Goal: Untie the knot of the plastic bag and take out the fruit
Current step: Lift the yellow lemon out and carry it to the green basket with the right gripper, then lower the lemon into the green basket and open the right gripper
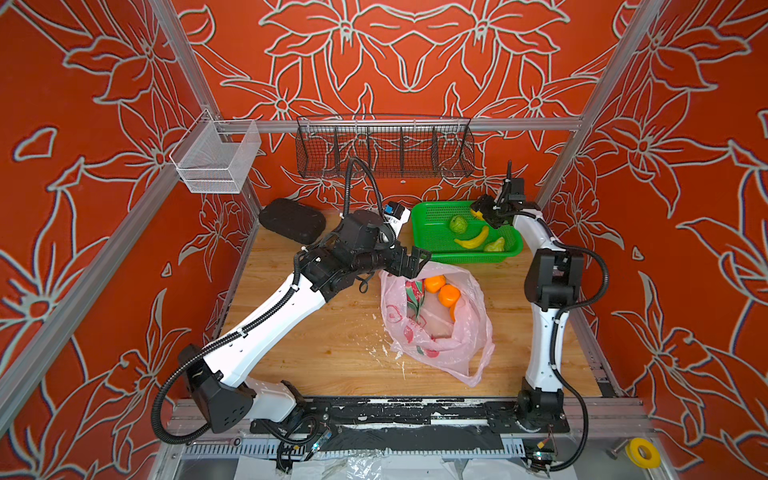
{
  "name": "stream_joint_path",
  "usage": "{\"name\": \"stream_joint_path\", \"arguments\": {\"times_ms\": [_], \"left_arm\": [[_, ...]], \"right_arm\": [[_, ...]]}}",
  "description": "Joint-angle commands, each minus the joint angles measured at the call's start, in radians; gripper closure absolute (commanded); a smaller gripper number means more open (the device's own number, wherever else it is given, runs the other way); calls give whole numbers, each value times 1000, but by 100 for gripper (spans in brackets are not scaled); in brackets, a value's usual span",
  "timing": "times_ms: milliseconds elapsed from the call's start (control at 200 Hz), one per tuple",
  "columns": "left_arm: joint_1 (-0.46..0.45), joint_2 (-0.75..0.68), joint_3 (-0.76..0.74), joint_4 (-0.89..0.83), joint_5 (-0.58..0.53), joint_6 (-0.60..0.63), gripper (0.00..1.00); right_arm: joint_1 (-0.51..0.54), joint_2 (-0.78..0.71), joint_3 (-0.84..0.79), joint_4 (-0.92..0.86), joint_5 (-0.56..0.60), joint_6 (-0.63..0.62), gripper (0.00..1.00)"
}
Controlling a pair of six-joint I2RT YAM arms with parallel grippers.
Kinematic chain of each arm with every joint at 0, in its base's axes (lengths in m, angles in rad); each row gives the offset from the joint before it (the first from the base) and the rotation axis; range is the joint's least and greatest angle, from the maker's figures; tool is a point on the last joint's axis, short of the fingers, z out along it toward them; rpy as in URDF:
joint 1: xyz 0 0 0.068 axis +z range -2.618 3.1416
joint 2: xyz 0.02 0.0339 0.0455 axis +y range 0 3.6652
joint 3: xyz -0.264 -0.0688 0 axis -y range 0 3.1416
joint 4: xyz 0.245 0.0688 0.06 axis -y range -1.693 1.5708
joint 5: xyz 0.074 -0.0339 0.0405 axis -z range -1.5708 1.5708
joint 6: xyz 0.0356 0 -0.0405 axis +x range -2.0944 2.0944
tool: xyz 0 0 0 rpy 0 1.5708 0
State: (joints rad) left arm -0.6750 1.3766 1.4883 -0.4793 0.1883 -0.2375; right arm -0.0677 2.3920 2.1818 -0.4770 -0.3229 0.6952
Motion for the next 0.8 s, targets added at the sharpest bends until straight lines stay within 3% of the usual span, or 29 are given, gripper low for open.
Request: {"name": "stream_joint_path", "arguments": {"times_ms": [0,240,425,631,791], "left_arm": [[-22,17,19,-4,-69,-14,4],[-57,91,74,-14,-117,-22,4],[-80,146,116,-28,-143,-28,4],[-80,157,102,-5,-136,18,4],[-75,140,104,-50,-125,61,7]], "right_arm": [[-14,87,131,-98,-15,89,40],[-23,225,250,-98,-44,145,35],[-29,208,224,-50,-39,167,3],[-34,4,-30,110,-21,203,3],[-35,-190,-189,96,25,190,3]]}}
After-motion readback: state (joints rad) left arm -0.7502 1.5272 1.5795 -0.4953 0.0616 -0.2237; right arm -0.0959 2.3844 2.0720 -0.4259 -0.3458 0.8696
